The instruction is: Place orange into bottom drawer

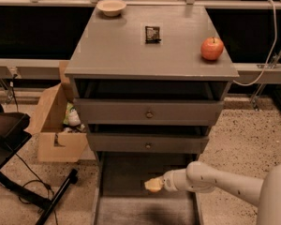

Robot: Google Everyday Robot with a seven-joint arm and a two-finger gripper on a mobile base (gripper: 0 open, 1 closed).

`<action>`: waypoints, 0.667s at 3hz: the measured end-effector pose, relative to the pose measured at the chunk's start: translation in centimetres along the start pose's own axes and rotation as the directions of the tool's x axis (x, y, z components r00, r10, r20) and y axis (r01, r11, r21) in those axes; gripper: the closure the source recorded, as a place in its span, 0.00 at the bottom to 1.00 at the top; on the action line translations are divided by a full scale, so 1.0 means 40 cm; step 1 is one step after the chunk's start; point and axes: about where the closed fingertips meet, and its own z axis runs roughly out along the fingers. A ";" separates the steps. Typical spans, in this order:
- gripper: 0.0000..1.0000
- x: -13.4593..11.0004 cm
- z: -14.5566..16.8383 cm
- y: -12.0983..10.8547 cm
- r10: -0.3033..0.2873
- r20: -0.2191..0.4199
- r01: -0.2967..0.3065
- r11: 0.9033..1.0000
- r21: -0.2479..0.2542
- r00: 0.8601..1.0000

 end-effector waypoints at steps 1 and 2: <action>1.00 0.055 0.098 -0.054 0.104 0.007 -0.103 0.994 -0.044 0.995; 1.00 0.124 0.204 -0.092 0.206 -0.022 -0.208 0.975 -0.073 0.978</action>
Offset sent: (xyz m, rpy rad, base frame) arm -0.0146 0.0354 -0.1679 0.1437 0.3032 -0.1582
